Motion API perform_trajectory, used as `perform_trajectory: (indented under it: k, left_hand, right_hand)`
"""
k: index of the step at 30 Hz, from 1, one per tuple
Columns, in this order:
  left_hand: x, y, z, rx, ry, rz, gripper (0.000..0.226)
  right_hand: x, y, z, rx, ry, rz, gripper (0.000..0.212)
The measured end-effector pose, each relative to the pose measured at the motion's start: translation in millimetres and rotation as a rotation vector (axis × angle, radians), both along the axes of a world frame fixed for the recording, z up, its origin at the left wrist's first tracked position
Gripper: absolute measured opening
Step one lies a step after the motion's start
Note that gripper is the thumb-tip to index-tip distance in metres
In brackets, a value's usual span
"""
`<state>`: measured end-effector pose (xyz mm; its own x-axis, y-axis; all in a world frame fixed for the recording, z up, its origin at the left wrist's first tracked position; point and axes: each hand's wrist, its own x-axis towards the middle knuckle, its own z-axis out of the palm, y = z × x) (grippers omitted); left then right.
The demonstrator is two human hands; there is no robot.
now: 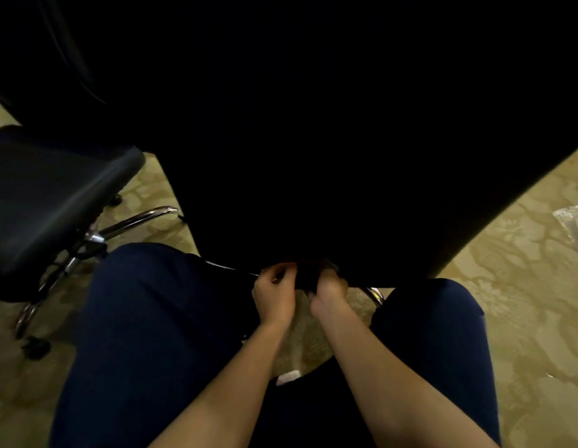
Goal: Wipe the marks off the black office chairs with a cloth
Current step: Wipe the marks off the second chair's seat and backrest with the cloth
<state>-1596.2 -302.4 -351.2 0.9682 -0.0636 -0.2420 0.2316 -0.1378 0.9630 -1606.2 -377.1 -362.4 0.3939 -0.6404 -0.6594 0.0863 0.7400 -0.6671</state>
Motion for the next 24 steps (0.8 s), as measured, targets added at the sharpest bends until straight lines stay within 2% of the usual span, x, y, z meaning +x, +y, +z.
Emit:
perform_trajectory:
  k: [3,7,11,18,24]
  left_hand:
    - [26.0,21.5,8.8,-0.005,0.056,0.119,0.014]
    - [58.8,46.6,17.2,-0.011,0.084,0.165,0.014]
    - [81.5,74.8,27.2,-0.044,0.05,0.152,0.02]
    - [106.9,91.0,73.1,-0.18,-0.046,0.004,0.02]
    - [118.5,120.7,96.5,-0.223,-0.083,0.059,0.016]
  right_hand:
    - [25.8,31.7,9.6,0.059,-0.011,-0.017,0.024]
    - [53.4,65.9,26.2,0.104,-0.038,0.054,0.021]
    - [74.8,81.6,48.1,0.055,-0.044,0.106,0.025]
    - [91.1,96.3,95.7,-0.031,-0.105,0.042,0.028]
    - [103.0,118.1,127.3,-0.163,-0.092,0.242,0.027]
